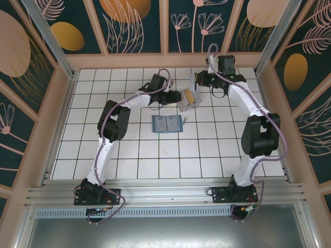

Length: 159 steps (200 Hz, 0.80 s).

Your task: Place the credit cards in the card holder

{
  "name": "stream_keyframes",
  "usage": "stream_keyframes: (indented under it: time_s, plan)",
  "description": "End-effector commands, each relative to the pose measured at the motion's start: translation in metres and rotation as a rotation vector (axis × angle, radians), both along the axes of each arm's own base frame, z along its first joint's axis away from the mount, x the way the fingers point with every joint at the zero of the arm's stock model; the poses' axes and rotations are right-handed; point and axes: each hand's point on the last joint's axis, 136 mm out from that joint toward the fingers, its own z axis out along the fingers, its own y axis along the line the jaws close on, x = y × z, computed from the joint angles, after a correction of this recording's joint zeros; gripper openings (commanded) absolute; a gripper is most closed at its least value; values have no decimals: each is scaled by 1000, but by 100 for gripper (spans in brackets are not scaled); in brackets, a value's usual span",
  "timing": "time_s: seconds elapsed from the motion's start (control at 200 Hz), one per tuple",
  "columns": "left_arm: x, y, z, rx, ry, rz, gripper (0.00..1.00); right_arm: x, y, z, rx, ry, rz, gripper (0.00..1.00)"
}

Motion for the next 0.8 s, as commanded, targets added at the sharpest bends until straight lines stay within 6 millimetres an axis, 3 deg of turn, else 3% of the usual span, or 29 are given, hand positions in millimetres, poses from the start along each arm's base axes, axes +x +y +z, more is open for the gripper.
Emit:
stream_keyframes:
  time_s: [0.0, 0.18, 0.355, 0.485, 0.631, 0.791]
  plan:
    - [-7, -4, 61, -55, -59, -18, 58, -17, 6, 23, 176, 4, 81, 0]
    - [-15, 9, 102, -69, -130, -1, 59, -43, 11, 21, 265, 44, 141, 0]
    - [-34, 47, 105, -41, -145, 60, 58, -76, 23, 16, 356, 87, 189, 0]
    - [-65, 82, 90, 26, -129, 101, 55, -103, 46, -7, 360, 154, 218, 0]
    - [-108, 122, 51, 171, -55, 136, 52, -135, 80, -47, 332, 236, 240, 0]
    - [-141, 157, 8, 261, 45, 173, 48, -144, 95, -96, 279, 299, 176, 0]
